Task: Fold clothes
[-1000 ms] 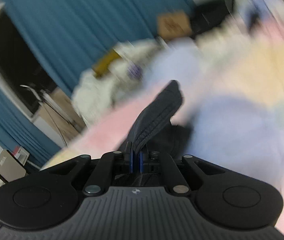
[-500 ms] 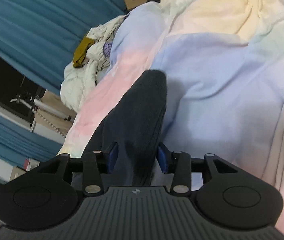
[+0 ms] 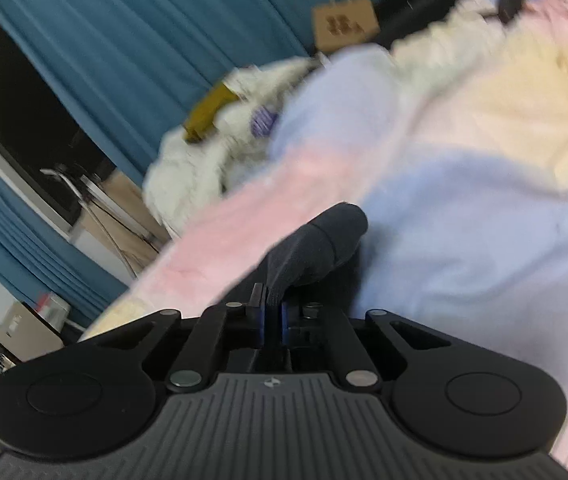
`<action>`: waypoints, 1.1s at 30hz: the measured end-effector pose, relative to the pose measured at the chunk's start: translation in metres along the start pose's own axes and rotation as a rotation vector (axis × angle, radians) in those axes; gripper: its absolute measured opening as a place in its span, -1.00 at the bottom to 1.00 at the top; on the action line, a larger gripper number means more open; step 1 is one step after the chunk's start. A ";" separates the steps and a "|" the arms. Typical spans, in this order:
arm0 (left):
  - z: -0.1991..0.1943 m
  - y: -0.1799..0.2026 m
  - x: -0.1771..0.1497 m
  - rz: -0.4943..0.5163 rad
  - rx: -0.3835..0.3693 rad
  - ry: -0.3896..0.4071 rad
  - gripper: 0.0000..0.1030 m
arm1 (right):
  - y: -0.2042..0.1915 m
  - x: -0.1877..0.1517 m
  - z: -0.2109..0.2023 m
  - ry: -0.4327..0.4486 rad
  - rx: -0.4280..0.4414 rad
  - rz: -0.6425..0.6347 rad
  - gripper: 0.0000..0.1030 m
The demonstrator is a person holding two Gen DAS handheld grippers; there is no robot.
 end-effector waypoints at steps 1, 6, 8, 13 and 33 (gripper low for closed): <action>-0.006 -0.003 0.003 -0.026 0.003 0.008 1.00 | 0.000 0.005 -0.005 0.041 0.009 0.006 -0.88; -0.037 -0.032 0.018 -0.184 0.063 0.090 1.00 | 0.007 0.027 -0.014 0.156 0.042 0.068 -0.90; -0.045 -0.043 0.022 -0.220 0.114 0.123 0.99 | 0.016 0.028 -0.009 0.124 0.043 0.102 -0.90; -0.053 -0.066 0.039 -0.280 0.193 0.210 0.78 | 0.041 0.021 0.002 0.030 0.035 0.198 -0.90; -0.140 -0.020 0.130 -0.062 0.259 0.360 -0.87 | 0.053 0.014 0.008 -0.046 0.065 0.277 -0.91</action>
Point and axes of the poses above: each gripper's, at about its wrist camera, not at the fingertips, and z roughly the way its jaws point, y to its right, x to its top, the point moved 4 cm from there along z, roughly the way its jaws point, and after that the axes turned 15 degrees about -x, right-handed, at the moved point
